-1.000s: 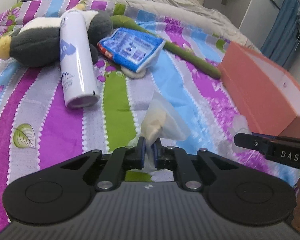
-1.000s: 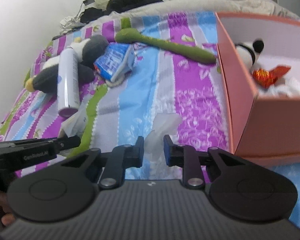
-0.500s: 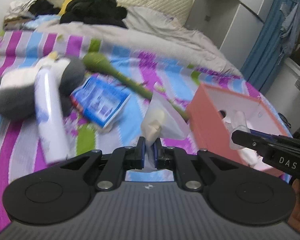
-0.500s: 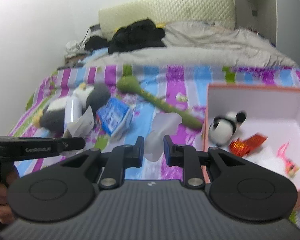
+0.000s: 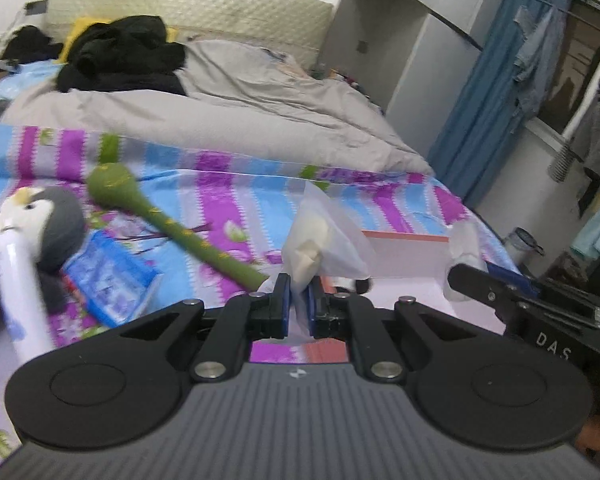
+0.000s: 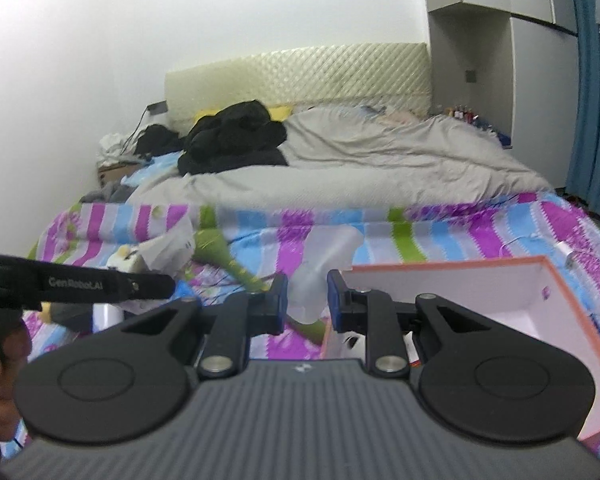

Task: Organize soft objects
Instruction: 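Carry the clear bag and clear cup over the orange box, then open both tools to drop the bag and cup into the box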

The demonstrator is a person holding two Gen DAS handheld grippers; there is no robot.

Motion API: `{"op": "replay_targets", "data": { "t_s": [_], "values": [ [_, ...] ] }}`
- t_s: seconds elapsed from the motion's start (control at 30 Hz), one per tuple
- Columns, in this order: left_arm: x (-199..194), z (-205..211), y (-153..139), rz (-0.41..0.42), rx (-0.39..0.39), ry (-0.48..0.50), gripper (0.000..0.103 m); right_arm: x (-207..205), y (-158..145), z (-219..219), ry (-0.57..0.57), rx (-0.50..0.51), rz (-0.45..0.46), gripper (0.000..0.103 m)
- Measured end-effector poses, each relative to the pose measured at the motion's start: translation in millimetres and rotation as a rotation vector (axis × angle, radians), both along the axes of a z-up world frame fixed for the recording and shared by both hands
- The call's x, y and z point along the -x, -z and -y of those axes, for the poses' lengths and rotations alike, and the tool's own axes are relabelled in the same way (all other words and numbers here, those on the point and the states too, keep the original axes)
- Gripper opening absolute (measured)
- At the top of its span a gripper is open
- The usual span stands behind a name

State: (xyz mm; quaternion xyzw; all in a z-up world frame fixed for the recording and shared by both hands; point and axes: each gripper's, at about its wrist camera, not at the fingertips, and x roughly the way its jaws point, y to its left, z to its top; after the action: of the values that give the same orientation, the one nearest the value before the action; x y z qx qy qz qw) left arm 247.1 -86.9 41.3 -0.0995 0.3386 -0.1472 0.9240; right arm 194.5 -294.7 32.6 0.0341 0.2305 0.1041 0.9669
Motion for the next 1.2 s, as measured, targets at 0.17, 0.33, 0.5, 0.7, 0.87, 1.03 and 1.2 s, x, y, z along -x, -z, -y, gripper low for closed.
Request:
{"op": "replay_targets", "data": {
  "t_s": [0.17,0.33,0.5,0.7,0.87,1.03,1.2],
  "values": [
    [-18.8,32.3,-7.4,-0.026,0.009,0.057,0.01,-9.7,-9.0,22.1,0.043,0.013,-0.003,0.024],
    [-36.2,68.8,3.7,-0.073,-0.019,0.11,0.011,-24.2,0.7,45.9,0.076,-0.001,-0.094,0.024],
    [-51.2,99.2,27.5,-0.152,-0.022,0.163,0.011,-38.2,23.0,72.9,0.122,-0.044,-0.208,0.025],
    [-71.6,123.8,44.4,-0.252,-0.028,0.197,0.011,-50.4,54.2,96.8,0.171,-0.034,-0.336,0.025],
    [-84.6,150.5,53.8,-0.299,-0.122,0.229,0.011,-58.7,76.1,115.6,0.2,-0.055,-0.43,0.026],
    [-91.5,165.4,64.0,-0.324,-0.14,0.257,0.011,-60.7,93.3,126.2,0.205,-0.044,-0.483,0.033],
    [-95.0,168.0,69.0,-0.344,-0.149,0.259,0.031,-62.3,96.7,128.0,0.223,-0.018,-0.495,0.048]
  ]
}}
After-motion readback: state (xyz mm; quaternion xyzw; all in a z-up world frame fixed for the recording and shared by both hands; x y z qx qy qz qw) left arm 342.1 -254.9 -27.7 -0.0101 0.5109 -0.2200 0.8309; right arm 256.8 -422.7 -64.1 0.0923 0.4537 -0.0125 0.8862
